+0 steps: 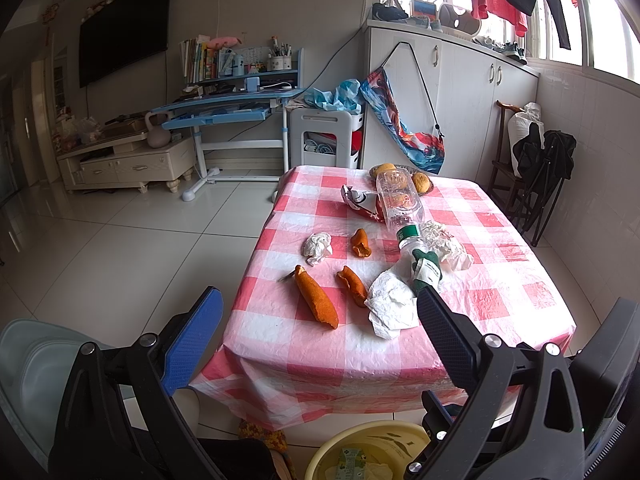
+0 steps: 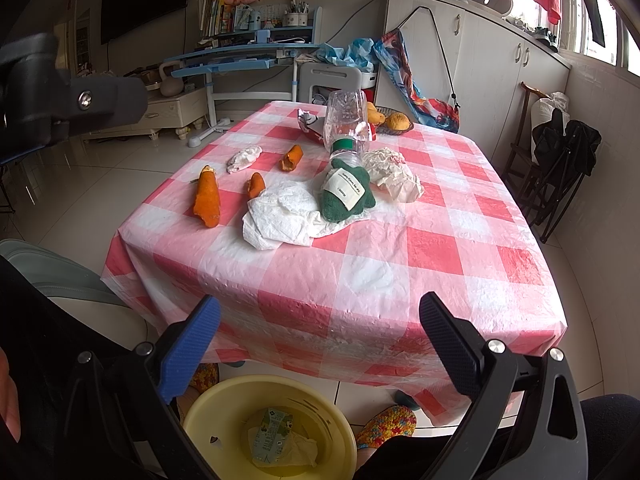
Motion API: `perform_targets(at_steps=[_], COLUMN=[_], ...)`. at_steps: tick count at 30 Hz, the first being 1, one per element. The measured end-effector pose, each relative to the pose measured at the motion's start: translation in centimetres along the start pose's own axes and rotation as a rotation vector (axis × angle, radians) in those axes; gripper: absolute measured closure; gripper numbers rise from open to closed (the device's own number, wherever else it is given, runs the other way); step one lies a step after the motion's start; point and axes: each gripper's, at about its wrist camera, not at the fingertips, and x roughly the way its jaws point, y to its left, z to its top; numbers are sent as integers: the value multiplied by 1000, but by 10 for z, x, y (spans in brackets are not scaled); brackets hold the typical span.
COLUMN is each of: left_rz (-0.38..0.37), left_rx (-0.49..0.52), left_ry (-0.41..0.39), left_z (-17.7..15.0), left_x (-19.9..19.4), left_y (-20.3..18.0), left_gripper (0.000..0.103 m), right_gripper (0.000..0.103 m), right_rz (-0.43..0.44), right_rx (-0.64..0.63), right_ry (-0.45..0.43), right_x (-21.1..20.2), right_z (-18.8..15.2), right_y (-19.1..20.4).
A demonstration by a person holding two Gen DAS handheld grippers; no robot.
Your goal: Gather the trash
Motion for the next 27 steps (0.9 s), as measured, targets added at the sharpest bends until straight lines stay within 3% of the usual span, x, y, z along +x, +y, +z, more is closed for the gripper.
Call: perform_targets(at_steps=[27], left_rz=[1], left_rx=[-3], left_ry=[1], left_z=[1], left_x=[0], left_y=[-1], left_gripper=[9], right_gripper=[8], right_rz=[1], right_rx=[2], right_ry=[2], right_x=[0], right_z=[1], right_y=[0])
